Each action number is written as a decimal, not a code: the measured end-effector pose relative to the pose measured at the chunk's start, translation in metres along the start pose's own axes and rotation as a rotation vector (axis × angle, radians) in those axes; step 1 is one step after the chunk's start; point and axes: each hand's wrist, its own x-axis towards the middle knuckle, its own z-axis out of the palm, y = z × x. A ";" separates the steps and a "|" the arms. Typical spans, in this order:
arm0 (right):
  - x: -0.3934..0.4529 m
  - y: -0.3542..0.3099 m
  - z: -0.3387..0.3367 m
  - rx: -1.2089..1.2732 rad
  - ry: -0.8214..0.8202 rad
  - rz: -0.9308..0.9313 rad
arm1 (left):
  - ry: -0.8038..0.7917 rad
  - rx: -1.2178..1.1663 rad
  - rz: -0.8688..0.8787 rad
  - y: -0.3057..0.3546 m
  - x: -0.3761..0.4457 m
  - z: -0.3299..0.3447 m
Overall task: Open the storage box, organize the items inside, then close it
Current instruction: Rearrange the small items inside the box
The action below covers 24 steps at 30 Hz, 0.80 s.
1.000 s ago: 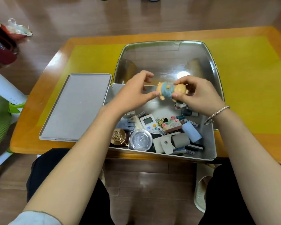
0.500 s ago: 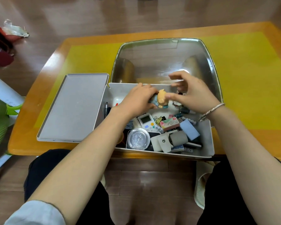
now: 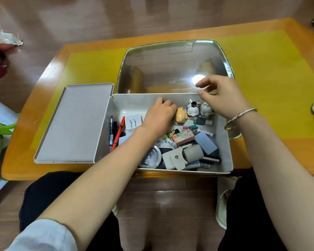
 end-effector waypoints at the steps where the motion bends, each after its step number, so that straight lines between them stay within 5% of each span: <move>1: 0.000 -0.001 0.000 -0.001 -0.002 0.001 | 0.017 0.029 -0.006 0.000 0.000 0.001; 24: 0.001 0.006 0.000 -0.109 -0.025 0.058 | 0.065 0.076 0.026 -0.001 0.006 0.003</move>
